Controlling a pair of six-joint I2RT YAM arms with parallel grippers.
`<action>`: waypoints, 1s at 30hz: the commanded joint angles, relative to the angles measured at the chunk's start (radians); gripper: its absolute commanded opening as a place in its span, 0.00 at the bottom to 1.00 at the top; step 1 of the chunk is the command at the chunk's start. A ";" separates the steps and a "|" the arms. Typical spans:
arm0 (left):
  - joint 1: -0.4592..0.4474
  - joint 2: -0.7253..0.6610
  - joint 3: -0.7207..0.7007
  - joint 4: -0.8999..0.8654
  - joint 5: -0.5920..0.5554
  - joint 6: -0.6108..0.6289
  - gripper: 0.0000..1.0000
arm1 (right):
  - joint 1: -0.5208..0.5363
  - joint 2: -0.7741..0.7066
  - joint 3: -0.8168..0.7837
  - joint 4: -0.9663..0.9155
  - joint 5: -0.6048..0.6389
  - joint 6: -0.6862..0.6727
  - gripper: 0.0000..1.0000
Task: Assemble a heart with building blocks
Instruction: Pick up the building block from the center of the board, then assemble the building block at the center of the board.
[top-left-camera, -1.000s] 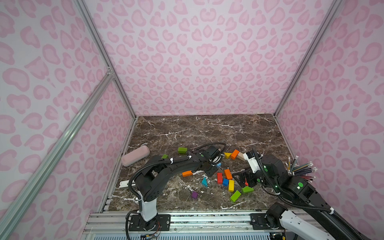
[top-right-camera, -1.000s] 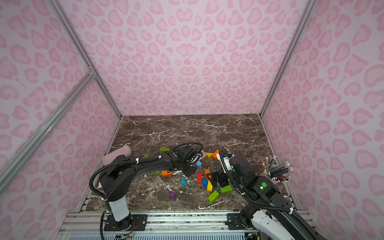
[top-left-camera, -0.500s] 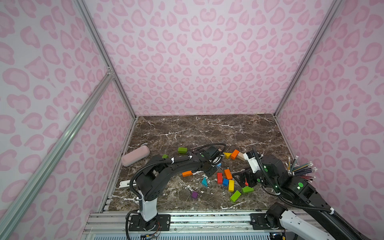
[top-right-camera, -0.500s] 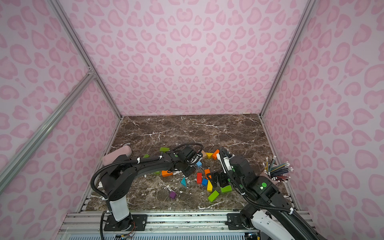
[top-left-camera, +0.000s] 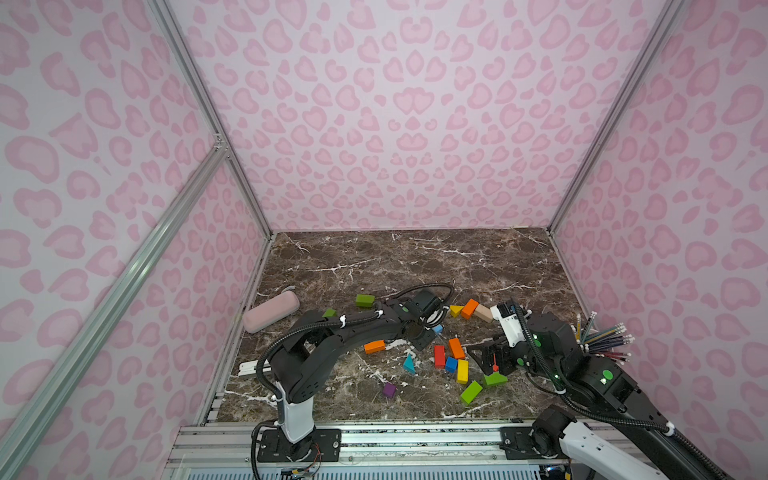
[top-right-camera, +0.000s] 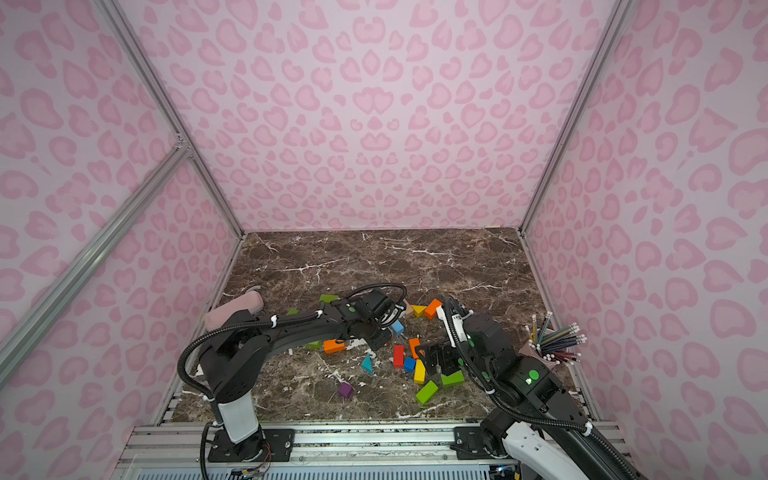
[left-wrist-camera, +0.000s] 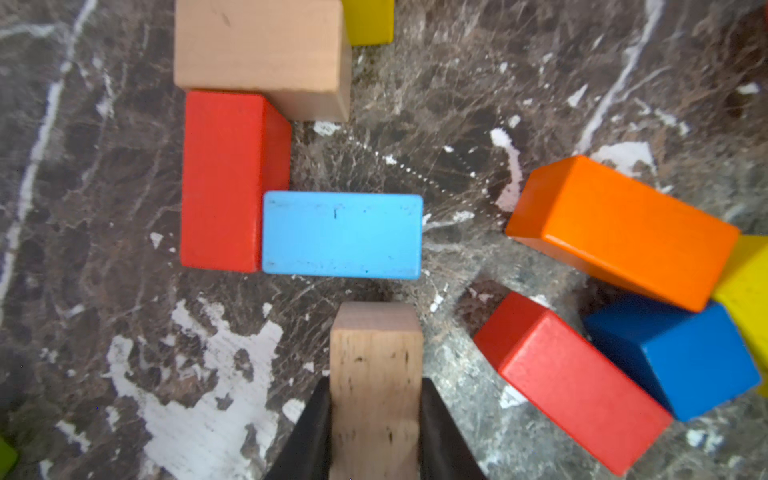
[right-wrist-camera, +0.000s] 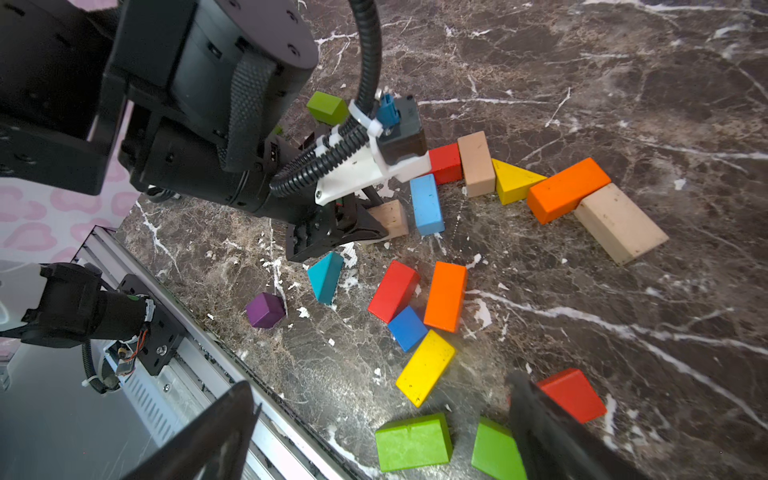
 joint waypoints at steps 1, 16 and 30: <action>-0.001 -0.040 0.014 -0.007 0.008 -0.022 0.24 | 0.001 -0.024 0.003 0.017 0.028 0.015 0.98; -0.091 -0.012 0.280 -0.174 0.021 -0.155 0.23 | 0.000 -0.174 0.079 -0.139 0.135 0.060 0.98; -0.183 0.248 0.575 -0.205 0.021 -0.312 0.23 | 0.008 -0.312 0.146 -0.306 0.054 0.031 0.98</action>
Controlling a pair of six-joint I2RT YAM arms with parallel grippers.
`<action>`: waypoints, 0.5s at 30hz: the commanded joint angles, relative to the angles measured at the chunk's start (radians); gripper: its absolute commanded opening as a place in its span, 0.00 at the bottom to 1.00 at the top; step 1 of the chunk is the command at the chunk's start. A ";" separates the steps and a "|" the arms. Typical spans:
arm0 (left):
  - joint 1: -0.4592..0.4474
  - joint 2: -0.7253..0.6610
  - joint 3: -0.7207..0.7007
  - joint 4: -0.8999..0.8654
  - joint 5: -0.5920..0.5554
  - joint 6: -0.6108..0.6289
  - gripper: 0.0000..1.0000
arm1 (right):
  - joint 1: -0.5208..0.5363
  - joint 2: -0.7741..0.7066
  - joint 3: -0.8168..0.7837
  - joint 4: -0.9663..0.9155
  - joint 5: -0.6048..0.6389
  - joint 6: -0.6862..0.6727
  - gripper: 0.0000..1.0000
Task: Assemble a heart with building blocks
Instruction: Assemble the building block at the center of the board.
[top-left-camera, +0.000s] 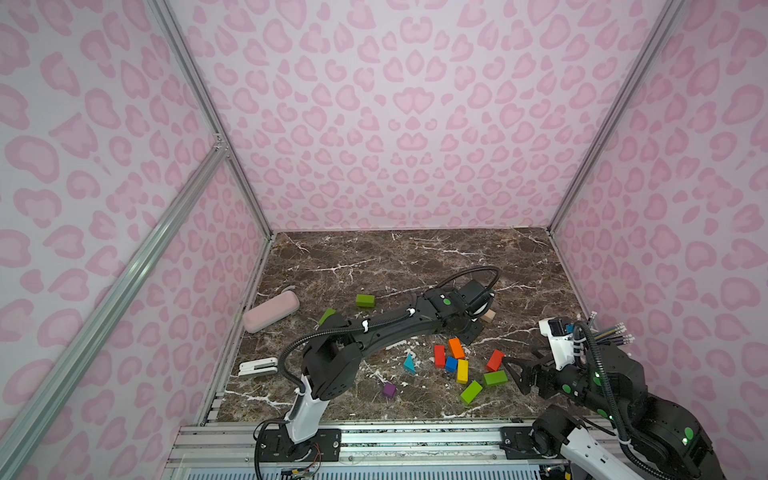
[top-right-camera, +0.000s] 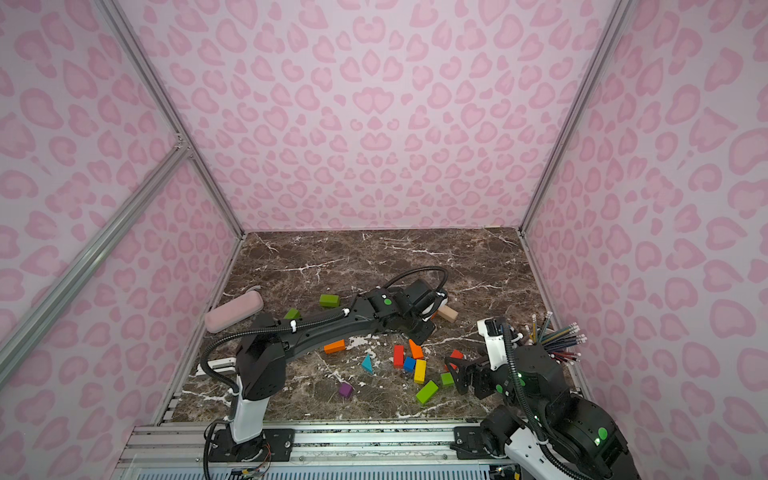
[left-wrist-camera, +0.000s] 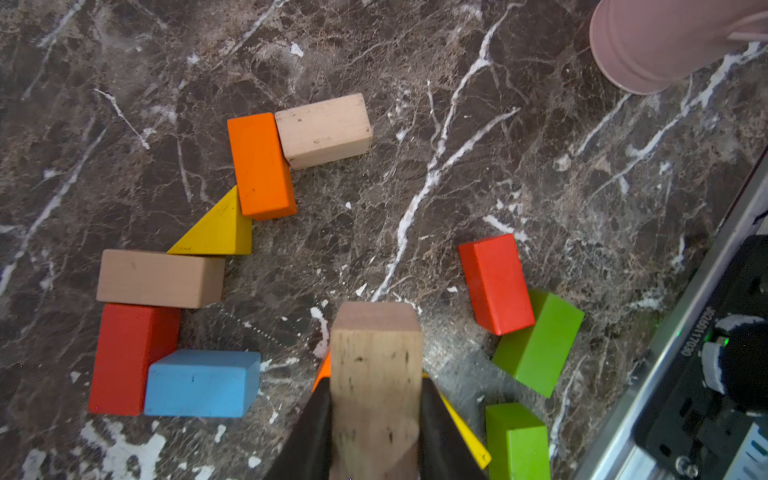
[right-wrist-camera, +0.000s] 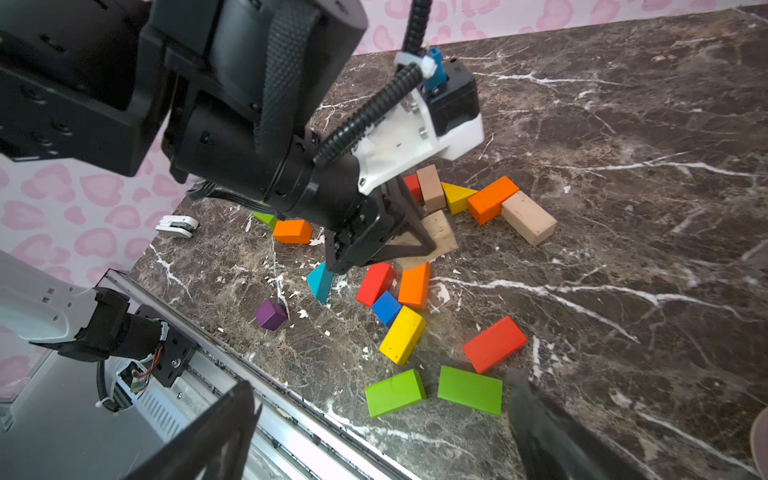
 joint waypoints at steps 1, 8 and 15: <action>-0.008 0.041 0.051 0.020 0.002 -0.059 0.23 | 0.005 -0.024 0.014 -0.007 -0.059 -0.023 0.98; -0.019 0.125 0.114 0.037 0.015 -0.106 0.23 | 0.034 -0.061 0.003 0.008 -0.034 0.025 0.97; -0.026 0.188 0.172 0.022 0.008 -0.127 0.24 | 0.057 -0.085 -0.026 0.065 -0.048 0.001 0.97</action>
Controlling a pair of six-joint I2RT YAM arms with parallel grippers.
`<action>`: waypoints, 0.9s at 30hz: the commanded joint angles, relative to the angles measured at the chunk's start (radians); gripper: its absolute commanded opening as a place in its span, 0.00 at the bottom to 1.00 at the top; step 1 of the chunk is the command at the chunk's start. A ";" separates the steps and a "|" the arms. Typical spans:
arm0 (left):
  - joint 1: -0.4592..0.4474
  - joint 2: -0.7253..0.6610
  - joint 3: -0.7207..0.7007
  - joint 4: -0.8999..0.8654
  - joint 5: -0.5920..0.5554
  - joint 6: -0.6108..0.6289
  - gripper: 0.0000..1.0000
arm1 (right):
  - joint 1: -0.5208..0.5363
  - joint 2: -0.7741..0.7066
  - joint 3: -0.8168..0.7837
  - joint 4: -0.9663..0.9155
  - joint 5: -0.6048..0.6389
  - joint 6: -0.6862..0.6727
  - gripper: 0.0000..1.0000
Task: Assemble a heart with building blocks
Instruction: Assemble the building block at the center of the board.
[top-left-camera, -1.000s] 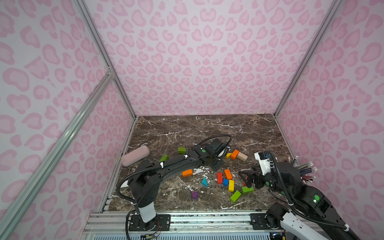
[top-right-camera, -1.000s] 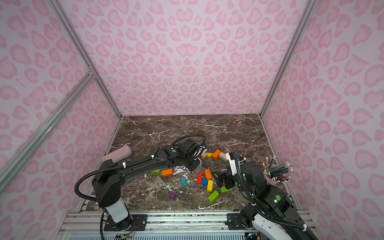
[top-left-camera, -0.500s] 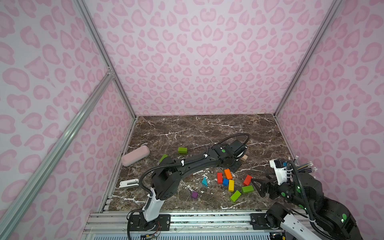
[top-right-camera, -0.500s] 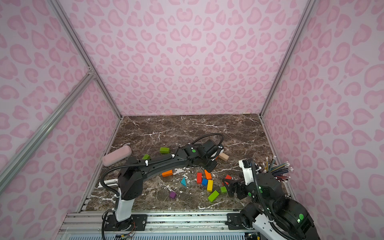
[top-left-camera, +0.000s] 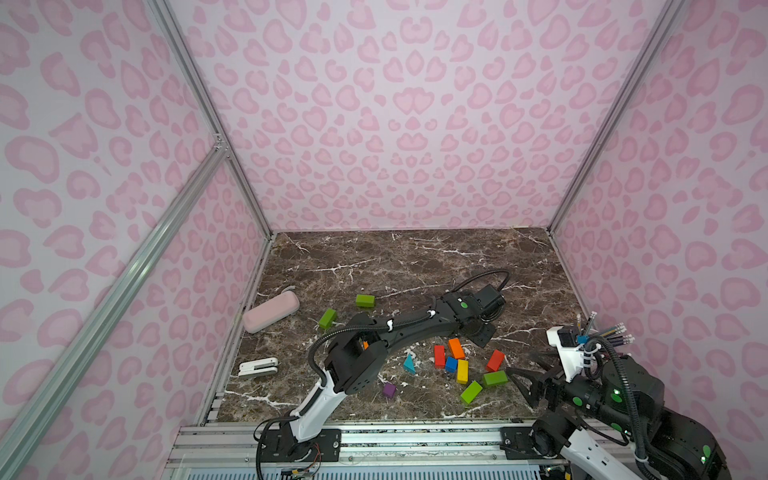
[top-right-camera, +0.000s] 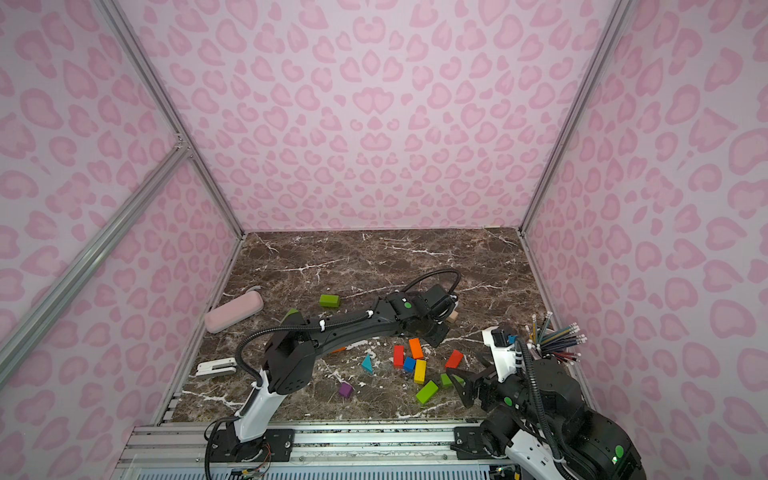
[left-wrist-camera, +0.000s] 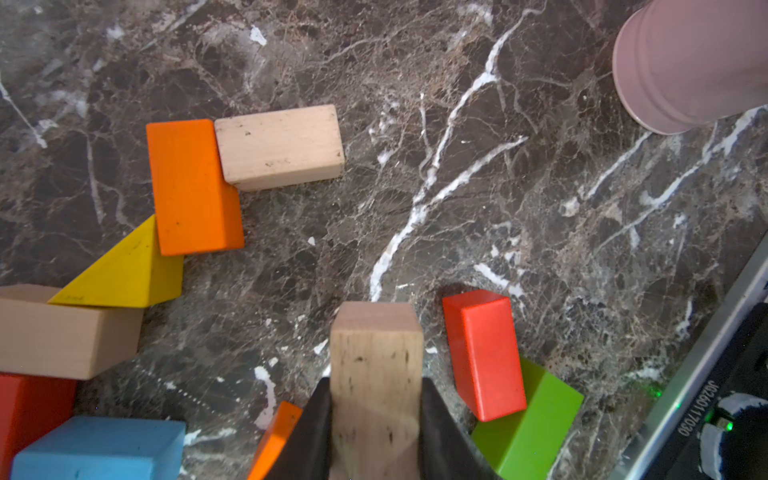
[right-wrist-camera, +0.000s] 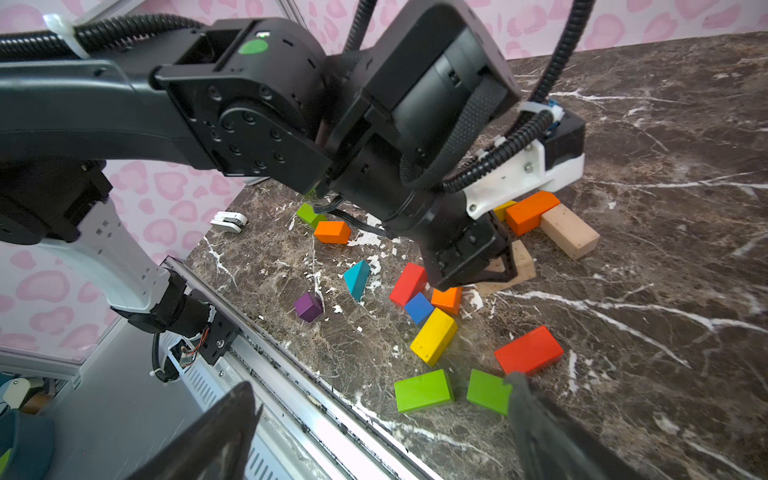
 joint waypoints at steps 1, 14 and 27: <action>-0.002 0.024 0.033 0.019 -0.002 -0.029 0.24 | 0.011 -0.001 -0.024 0.062 -0.009 -0.015 0.97; -0.011 0.142 0.141 -0.025 -0.101 -0.061 0.23 | 0.018 0.001 -0.085 0.139 -0.035 -0.011 0.97; -0.009 0.244 0.243 -0.060 -0.167 -0.070 0.23 | 0.019 -0.023 -0.091 0.142 -0.053 -0.019 0.97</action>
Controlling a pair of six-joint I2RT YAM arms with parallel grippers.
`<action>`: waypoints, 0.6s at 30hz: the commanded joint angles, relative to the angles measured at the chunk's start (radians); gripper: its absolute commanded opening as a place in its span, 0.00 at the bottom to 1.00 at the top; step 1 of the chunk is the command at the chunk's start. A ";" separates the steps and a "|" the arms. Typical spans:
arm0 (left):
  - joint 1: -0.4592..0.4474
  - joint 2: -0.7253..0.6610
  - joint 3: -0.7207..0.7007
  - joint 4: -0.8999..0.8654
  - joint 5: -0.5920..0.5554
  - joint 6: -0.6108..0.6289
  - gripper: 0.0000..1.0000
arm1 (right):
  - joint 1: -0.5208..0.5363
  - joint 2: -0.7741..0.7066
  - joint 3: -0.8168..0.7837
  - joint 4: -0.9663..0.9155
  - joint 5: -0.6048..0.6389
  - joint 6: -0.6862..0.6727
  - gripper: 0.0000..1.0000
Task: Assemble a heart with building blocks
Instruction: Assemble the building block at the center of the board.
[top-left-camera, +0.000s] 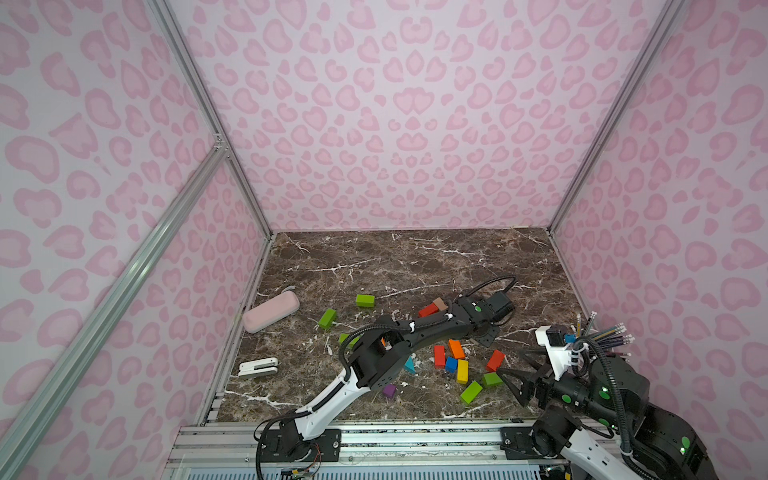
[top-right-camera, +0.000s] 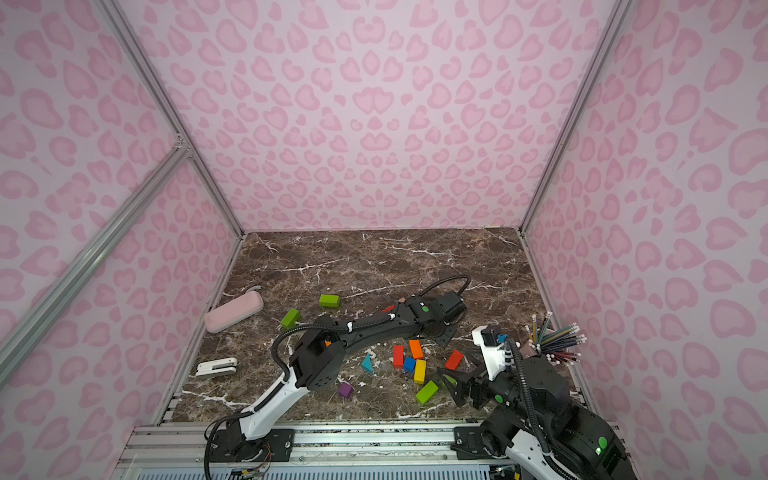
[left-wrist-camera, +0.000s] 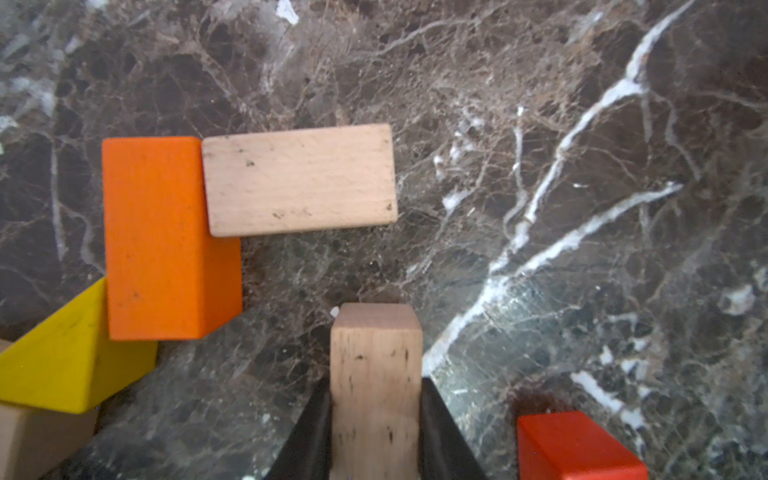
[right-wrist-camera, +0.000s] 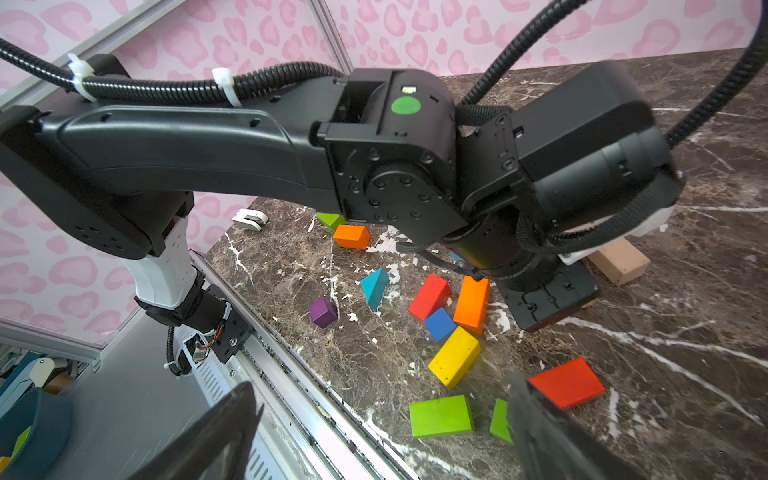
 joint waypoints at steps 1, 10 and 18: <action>0.002 0.019 0.021 0.001 -0.026 -0.011 0.23 | 0.002 -0.003 -0.002 0.029 -0.007 -0.007 0.96; 0.011 0.047 0.038 0.005 -0.033 -0.013 0.23 | 0.003 -0.001 -0.003 0.031 -0.008 -0.008 0.96; 0.021 0.060 0.045 0.016 -0.031 -0.008 0.23 | 0.003 -0.001 -0.006 0.031 -0.008 -0.009 0.96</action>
